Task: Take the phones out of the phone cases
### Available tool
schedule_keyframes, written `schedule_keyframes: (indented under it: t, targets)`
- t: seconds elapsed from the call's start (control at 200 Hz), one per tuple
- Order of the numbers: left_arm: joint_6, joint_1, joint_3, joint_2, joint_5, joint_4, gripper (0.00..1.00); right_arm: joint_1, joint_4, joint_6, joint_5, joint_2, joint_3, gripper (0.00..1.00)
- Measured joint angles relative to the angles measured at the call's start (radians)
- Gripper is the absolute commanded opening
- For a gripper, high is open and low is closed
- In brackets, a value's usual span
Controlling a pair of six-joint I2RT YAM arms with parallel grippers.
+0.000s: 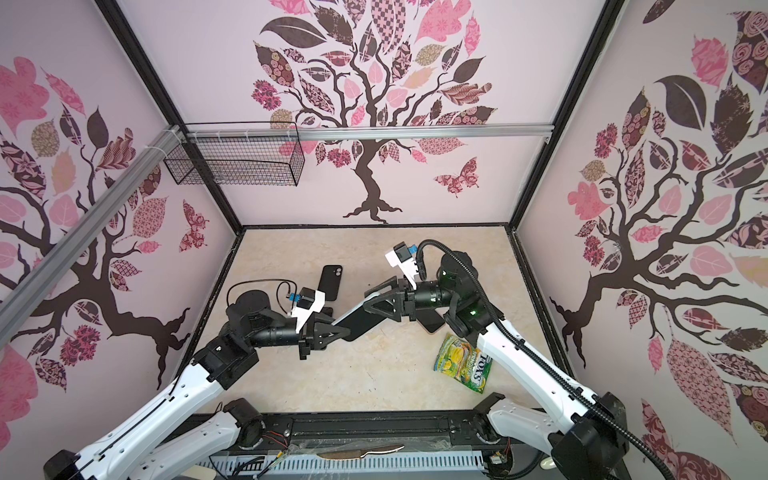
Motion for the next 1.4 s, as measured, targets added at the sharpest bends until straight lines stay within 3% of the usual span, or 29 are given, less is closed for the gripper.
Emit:
schedule_keyframes:
  t: [0.715,1.21,1.4]
  targets:
    - [-0.064,-0.006,0.000,0.000,-0.031,0.032,0.00,0.005,0.082,0.099,0.002,0.024,-0.005,0.30]
    - [-0.086,-0.021,0.000,-0.021,-0.070,0.003,0.00,0.005,0.126,0.193,0.008,0.033,-0.013,0.28]
    - [-0.092,-0.028,0.000,-0.028,-0.082,-0.001,0.00,0.005,0.168,0.253,0.013,0.032,-0.023,0.33]
